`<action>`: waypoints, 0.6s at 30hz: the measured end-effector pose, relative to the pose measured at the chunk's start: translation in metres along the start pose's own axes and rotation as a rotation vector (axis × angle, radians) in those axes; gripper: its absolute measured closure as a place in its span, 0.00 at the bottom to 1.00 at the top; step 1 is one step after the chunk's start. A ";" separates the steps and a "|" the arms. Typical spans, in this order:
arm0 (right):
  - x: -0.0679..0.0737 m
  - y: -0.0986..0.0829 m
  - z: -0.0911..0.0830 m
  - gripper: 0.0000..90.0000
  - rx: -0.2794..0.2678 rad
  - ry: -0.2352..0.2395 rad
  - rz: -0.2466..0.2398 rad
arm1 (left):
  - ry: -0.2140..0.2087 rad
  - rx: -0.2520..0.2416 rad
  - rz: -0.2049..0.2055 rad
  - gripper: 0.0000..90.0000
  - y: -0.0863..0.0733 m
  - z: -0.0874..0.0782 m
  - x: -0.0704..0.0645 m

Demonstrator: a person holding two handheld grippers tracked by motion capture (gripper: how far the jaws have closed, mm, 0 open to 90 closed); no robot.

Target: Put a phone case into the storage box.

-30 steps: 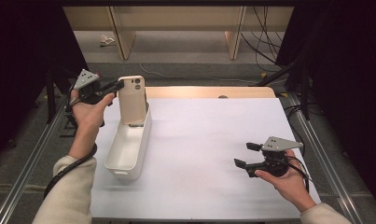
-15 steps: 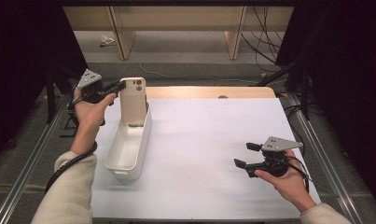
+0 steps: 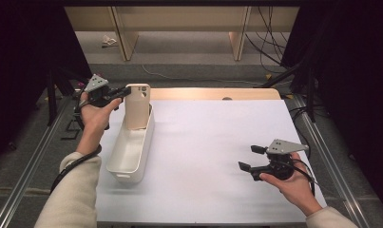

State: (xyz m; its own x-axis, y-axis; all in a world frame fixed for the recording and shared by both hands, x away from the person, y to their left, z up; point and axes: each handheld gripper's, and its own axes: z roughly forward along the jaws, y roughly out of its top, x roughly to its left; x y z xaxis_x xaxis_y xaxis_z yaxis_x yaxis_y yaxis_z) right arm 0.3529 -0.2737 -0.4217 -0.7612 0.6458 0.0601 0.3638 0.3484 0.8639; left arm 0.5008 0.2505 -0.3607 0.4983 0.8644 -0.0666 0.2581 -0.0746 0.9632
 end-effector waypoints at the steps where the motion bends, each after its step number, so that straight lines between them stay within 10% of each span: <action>1: 0.000 0.000 0.000 0.23 0.001 0.000 0.001 | 0.000 0.002 -0.001 0.90 -0.001 0.000 0.000; 18: 0.000 -0.001 0.001 0.23 0.005 0.005 0.001 | -0.009 0.065 -0.029 0.89 -0.021 0.017 0.011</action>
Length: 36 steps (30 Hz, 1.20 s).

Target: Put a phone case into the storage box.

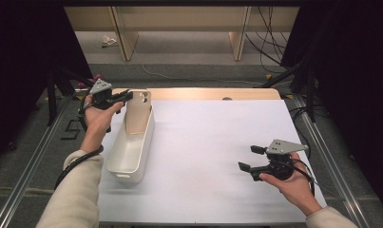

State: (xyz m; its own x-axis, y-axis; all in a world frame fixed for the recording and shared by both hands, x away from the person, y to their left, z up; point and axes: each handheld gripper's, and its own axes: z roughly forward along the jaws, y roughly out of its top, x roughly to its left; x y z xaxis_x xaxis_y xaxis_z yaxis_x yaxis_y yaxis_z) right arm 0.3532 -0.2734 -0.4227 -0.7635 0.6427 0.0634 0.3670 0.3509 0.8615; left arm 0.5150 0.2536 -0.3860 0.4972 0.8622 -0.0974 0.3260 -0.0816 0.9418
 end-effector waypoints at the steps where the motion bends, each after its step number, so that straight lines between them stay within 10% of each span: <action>1: 0.000 0.000 0.000 0.23 0.000 0.000 -0.001 | 0.001 0.002 -0.002 0.89 -0.001 0.001 0.000; 22: 0.000 0.000 0.001 0.22 0.005 0.005 -0.003 | 0.071 0.071 0.023 0.84 -0.003 0.011 0.008; 36: 0.000 -0.001 0.000 0.22 0.007 0.004 -0.003 | 0.282 0.195 0.078 0.53 0.006 0.012 0.002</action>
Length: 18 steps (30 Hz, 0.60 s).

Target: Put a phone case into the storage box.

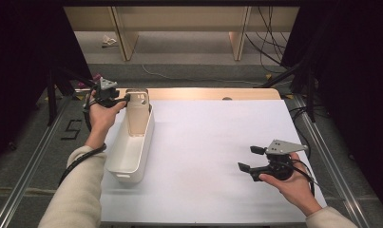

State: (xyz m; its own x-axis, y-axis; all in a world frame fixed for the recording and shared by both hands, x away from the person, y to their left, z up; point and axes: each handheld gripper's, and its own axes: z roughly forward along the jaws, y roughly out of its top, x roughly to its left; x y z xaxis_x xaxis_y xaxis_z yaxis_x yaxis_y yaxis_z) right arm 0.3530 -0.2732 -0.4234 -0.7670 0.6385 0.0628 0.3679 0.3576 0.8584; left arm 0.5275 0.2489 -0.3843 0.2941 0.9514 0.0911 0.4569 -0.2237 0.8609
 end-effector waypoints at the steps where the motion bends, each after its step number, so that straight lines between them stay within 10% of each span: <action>1: 0.000 0.000 0.000 0.22 0.000 0.000 0.000 | 0.006 0.012 0.006 0.49 0.001 0.000 0.000; 9: 0.000 0.000 0.000 0.22 0.001 -0.001 0.000 | 0.032 0.096 -0.019 0.25 0.002 -0.003 0.000; 18: 0.000 0.000 0.000 0.22 0.001 -0.003 0.002 | -0.079 0.096 -0.064 0.04 -0.009 -0.034 -0.006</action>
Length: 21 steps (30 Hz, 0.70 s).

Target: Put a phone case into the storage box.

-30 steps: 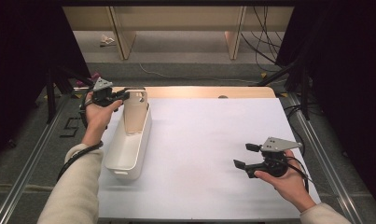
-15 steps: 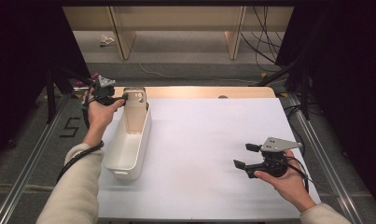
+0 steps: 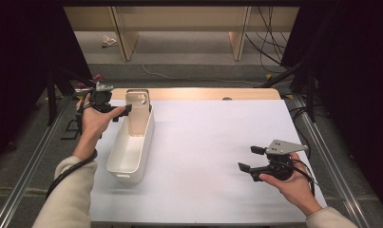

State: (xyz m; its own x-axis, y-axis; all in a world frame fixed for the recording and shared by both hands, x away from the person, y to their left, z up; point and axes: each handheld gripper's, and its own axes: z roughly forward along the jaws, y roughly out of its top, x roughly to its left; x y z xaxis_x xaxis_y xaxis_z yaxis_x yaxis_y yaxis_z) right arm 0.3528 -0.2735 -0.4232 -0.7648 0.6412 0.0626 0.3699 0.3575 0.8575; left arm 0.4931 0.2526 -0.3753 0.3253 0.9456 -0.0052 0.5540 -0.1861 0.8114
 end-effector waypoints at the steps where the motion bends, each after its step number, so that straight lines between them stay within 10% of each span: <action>1: 0.000 0.000 0.000 0.22 -0.003 -0.001 0.000 | -0.014 -0.013 -0.005 0.02 -0.003 -0.006 -0.002; 16: 0.001 0.002 -0.003 0.22 -0.025 0.007 -0.005 | -0.223 -0.204 0.013 0.00 -0.098 -0.100 -0.069; 21: 0.000 0.002 -0.002 0.21 -0.022 0.013 -0.004 | -0.243 -0.232 0.099 0.00 -0.113 -0.112 -0.092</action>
State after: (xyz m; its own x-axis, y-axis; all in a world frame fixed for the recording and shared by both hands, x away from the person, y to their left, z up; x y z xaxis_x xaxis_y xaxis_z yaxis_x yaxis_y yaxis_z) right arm 0.3523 -0.2739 -0.4210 -0.7729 0.6310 0.0660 0.3556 0.3448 0.8687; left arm 0.3151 0.2168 -0.4012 0.5571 0.8297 -0.0361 0.3306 -0.1816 0.9261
